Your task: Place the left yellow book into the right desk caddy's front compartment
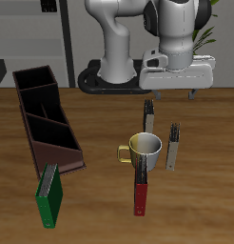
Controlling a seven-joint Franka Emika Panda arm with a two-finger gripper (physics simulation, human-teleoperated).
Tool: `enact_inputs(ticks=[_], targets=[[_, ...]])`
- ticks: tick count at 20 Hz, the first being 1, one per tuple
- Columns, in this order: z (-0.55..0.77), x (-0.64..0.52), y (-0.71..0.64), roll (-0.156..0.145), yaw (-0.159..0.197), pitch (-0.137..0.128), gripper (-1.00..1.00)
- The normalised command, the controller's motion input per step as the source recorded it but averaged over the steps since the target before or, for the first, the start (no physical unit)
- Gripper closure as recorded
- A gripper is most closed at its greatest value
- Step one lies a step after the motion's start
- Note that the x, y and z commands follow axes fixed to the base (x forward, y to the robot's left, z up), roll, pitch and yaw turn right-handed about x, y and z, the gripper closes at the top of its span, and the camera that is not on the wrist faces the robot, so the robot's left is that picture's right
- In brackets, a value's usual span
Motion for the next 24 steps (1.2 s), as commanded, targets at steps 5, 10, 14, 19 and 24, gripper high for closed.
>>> enact_inputs(ticks=[5,10,14,19,24], targets=[[-0.35,0.14,0.03,-0.025,-0.065,0.002,-1.00],[-0.10,0.07,0.10,-0.020,0.004,-0.040,-1.00],[-0.03,0.08,-0.07,-0.034,-0.037,-0.033,-1.00],[-0.24,0.07,0.04,0.024,-0.026,0.019,-1.00],[-0.25,0.04,0.14,0.018,-0.025,0.009,-1.00]])
